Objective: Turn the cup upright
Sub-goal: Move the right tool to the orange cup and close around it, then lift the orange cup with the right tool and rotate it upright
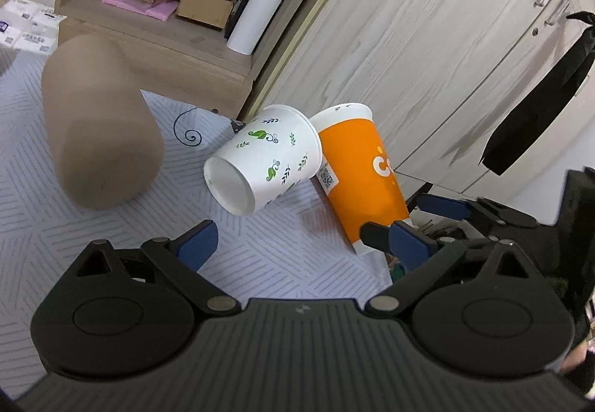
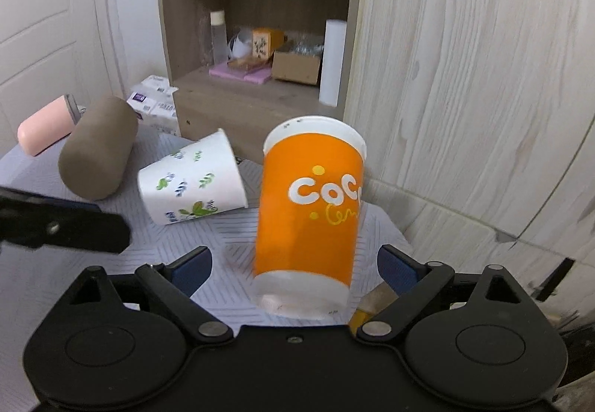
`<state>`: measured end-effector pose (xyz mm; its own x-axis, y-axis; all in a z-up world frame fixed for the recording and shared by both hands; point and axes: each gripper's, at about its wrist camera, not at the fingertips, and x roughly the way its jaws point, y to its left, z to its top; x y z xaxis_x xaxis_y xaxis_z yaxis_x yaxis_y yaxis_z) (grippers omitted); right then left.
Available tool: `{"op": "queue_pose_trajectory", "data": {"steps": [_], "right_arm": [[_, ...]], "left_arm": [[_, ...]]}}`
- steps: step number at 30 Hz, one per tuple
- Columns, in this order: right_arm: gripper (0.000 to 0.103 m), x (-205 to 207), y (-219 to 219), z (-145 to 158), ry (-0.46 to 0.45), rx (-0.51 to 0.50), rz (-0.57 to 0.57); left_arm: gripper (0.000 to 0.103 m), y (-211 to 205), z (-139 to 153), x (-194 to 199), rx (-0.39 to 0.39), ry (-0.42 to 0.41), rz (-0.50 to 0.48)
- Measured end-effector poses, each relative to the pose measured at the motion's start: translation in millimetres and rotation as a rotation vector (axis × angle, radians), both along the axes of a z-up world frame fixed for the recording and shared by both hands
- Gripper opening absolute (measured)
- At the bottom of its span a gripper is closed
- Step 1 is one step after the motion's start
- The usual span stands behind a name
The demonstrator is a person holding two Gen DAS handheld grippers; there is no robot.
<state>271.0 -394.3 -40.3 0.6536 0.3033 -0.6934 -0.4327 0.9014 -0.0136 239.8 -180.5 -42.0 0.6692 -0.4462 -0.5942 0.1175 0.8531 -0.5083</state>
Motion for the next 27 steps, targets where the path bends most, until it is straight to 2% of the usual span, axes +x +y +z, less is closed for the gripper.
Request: {"op": "queue_pose_trajectory", "data": {"steps": [4, 6, 7, 8, 11, 18, 25, 27], "right_arm": [[0.096, 22, -7, -2, 0.069, 0.028, -0.015], [0.085, 28, -11, -4, 0.099, 0.054, -0.024], [0.074, 30, -13, -5, 0.121, 0.066, -0.032], [0.070, 30, -15, -6, 0.142, 0.084, -0.035], [0.070, 27, -18, -8, 0.155, 0.118, -0.046], [0.070, 5, -29, -8, 0.216, 0.234, -0.149], [0.070, -30, -37, -14, 0.251, 0.319, -0.167], [0.070, -37, -40, -16, 0.285, 0.359, -0.193]], "left_arm": [[0.099, 1, -1, 6, -0.015, 0.007, 0.003], [0.099, -1, -2, 8, -0.021, 0.011, 0.003], [0.099, -2, -3, 9, -0.018, 0.011, -0.002], [0.099, -4, -4, 10, -0.009, 0.010, -0.010], [0.099, -6, -3, 9, 0.002, -0.001, -0.012], [0.099, -11, -5, 7, -0.043, 0.026, -0.054], [0.099, -19, -8, 6, -0.082, 0.061, -0.124], [0.099, -21, -9, 4, -0.099, 0.071, -0.146]]}}
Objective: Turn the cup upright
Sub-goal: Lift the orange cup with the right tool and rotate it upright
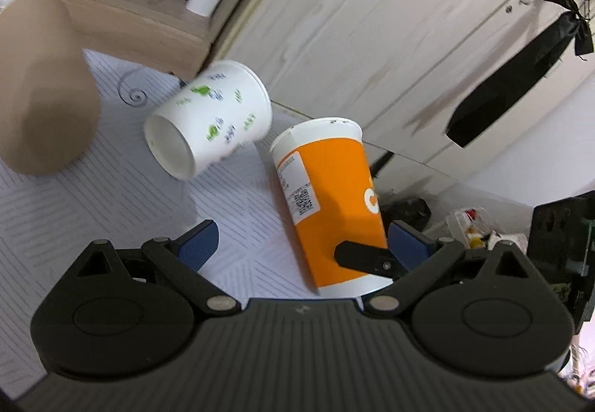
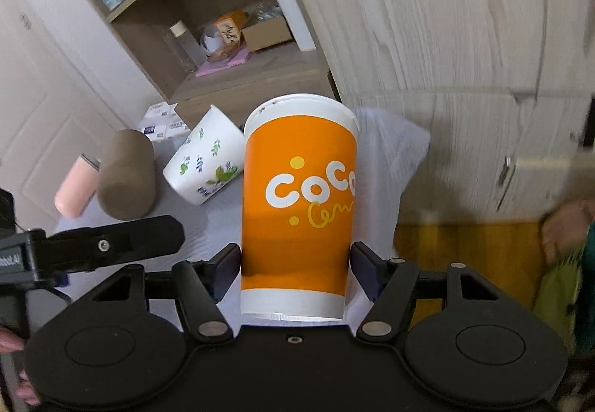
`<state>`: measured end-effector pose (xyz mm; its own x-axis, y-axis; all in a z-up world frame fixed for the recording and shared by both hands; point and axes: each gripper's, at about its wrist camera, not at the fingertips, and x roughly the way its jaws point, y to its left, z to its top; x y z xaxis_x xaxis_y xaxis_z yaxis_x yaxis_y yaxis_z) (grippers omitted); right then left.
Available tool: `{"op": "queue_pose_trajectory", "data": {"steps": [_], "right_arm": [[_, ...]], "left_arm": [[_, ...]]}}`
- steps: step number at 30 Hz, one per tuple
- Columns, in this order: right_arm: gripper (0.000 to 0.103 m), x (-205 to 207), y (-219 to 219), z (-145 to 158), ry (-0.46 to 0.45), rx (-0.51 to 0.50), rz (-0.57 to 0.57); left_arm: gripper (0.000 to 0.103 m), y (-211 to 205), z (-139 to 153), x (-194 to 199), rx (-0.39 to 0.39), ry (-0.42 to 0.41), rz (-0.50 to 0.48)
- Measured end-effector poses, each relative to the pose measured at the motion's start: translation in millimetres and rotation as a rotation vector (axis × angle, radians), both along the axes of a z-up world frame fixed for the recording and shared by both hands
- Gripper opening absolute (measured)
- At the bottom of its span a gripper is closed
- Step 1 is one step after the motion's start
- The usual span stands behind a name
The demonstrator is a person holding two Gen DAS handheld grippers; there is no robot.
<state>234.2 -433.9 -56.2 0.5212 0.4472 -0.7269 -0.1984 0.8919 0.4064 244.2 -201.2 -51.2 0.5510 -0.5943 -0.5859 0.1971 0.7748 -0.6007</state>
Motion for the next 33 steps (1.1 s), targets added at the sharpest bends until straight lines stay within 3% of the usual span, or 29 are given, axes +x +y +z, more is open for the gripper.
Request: {"op": "queue_pose_trajectory", "data": {"steps": [4, 16, 26, 33], "right_arm": [[0.070, -10, -2, -7, 0.047, 0.092, -0.003], [0.070, -55, 12, -14, 0.035, 0.216, -0.057], [0.071, -79, 43, -10, 0.023, 0.186, -0.046], [0.070, -85, 71, -4, 0.027, 0.199, 0.017]], "left_arm": [[0.099, -2, 0, -8, -0.042, -0.009, -0.032], [0.092, 18, -3, -20, -0.095, 0.020, -0.048], [0.089, 56, -16, -40, -0.112, 0.057, -0.029], [0.083, 88, -11, -54, -0.114, 0.028, -0.027]]}}
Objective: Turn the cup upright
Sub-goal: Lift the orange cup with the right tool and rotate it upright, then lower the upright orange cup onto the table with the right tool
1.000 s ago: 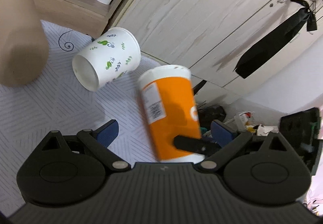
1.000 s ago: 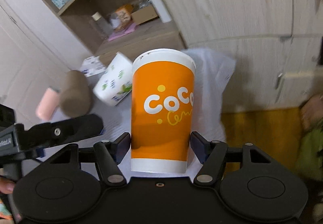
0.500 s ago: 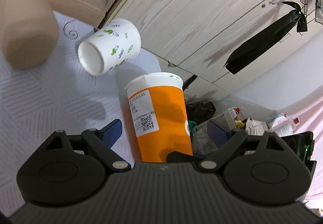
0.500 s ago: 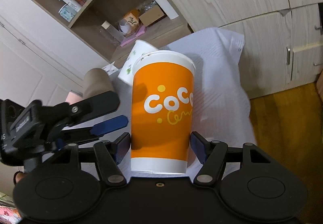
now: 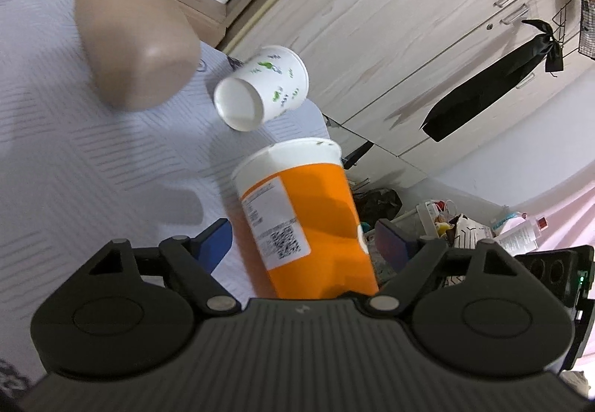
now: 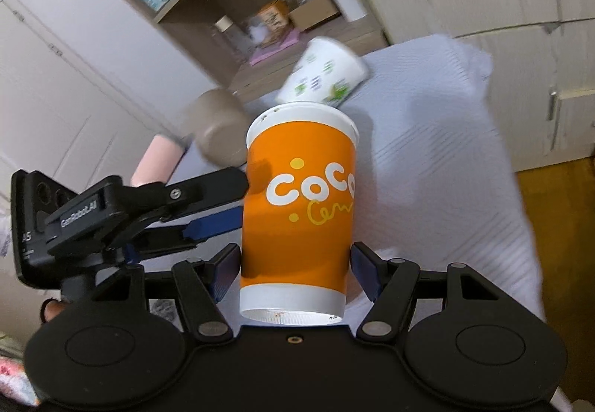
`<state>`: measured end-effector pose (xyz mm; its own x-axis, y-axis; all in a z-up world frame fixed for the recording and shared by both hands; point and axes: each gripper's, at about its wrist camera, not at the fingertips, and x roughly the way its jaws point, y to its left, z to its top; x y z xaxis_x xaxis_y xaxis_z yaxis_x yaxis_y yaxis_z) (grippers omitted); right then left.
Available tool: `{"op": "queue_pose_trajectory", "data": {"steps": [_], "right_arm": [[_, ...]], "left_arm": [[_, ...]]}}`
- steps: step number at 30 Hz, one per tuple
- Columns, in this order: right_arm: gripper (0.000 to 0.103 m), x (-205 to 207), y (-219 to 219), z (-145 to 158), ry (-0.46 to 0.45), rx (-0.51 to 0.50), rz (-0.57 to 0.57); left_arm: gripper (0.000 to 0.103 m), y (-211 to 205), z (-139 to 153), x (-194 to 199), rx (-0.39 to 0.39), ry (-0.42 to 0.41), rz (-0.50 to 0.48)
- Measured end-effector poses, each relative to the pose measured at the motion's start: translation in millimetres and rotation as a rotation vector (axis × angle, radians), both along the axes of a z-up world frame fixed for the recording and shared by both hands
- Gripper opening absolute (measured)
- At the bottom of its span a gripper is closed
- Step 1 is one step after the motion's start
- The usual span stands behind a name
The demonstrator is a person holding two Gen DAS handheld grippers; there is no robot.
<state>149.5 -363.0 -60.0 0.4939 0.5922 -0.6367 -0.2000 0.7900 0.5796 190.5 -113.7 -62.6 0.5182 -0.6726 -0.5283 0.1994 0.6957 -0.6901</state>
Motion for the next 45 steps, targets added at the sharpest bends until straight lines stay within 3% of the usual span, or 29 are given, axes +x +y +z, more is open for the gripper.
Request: {"op": "queue_pose_trajectory", "data": {"steps": [3, 7, 14, 25, 30, 39, 45], "right_arm": [[0.070, -3, 16, -2, 0.013, 0.012, 0.042], [0.072, -1, 36, -4, 0.026, -0.016, 0.075], [0.079, 7, 57, -1, 0.014, -0.110, 0.148], [0.074, 7, 64, 5, -0.067, -0.190, 0.143], [0.074, -5, 66, 8, -0.104, -0.190, 0.121], [0.074, -44, 91, 19, -0.271, -0.307, 0.170], [0.074, -60, 110, 22, -0.325, -0.317, 0.171]], "left_arm": [[0.080, 16, -3, -4, -0.016, 0.020, 0.003], [0.064, 30, -6, -8, 0.005, 0.027, 0.013], [0.062, 41, -12, 1, -0.022, 0.070, -0.049], [0.063, 43, -15, 2, -0.040, 0.066, -0.078], [0.063, 43, -11, -10, -0.021, -0.015, -0.091], [0.064, 48, 15, -50, 0.069, -0.197, -0.160], [0.064, 60, 24, -76, 0.117, -0.287, -0.111]]}}
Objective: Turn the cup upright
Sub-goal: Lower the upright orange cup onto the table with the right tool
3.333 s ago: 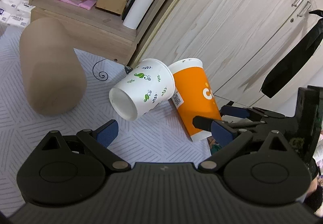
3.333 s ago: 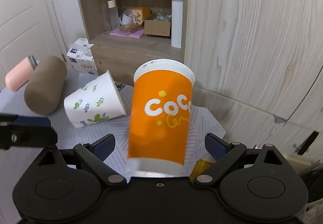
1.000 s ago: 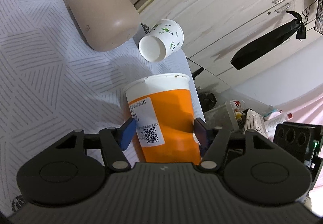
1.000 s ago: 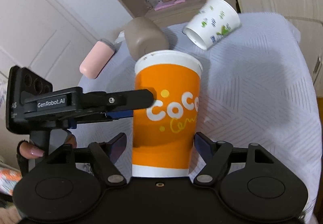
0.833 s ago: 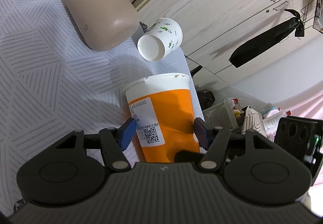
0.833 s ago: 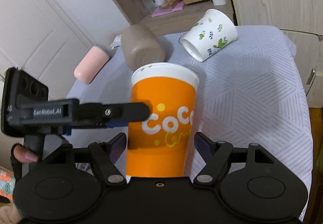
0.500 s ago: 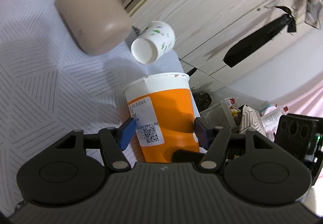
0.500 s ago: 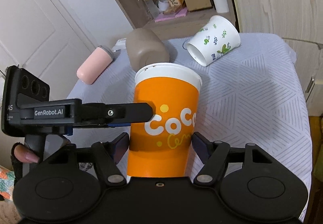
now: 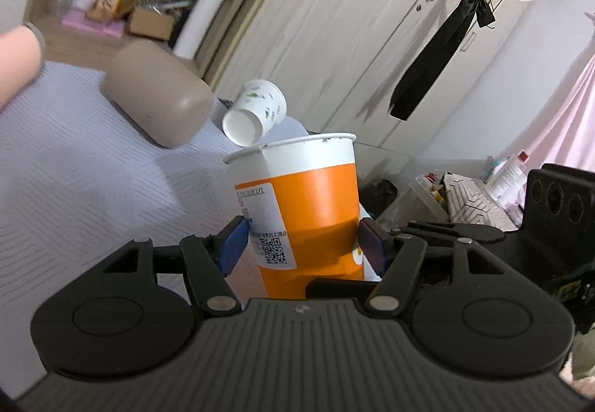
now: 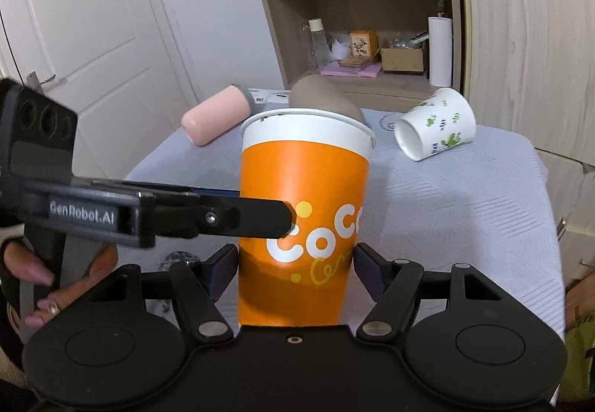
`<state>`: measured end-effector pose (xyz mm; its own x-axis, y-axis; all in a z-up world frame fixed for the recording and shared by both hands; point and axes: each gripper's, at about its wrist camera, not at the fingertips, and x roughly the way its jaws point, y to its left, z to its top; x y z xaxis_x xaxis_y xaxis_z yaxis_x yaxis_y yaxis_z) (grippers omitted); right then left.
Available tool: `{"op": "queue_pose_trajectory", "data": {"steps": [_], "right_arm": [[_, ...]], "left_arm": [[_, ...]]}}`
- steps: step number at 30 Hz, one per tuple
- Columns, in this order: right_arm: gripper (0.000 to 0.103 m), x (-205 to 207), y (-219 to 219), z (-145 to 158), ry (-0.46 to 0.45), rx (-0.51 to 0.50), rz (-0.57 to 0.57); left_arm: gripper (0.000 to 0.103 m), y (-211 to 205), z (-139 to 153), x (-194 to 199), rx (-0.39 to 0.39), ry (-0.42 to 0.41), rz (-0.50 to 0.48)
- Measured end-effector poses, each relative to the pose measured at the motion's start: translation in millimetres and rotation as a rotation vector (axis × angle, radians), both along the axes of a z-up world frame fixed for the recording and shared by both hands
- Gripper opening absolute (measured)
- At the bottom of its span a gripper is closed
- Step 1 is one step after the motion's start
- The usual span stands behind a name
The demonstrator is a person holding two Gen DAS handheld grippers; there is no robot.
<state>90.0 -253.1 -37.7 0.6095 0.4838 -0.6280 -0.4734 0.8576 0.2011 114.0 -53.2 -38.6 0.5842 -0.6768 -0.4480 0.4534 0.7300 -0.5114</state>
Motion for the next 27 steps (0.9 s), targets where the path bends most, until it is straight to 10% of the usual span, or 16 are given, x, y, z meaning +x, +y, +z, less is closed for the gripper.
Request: {"op": "queue_pose_trajectory", "data": {"steps": [27], "right_arm": [[0.075, -9, 99, -18, -0.390, -0.237, 0.051]], "left_arm": [[0.066, 47, 11, -6, 0.144, -0.188, 0.122]]}}
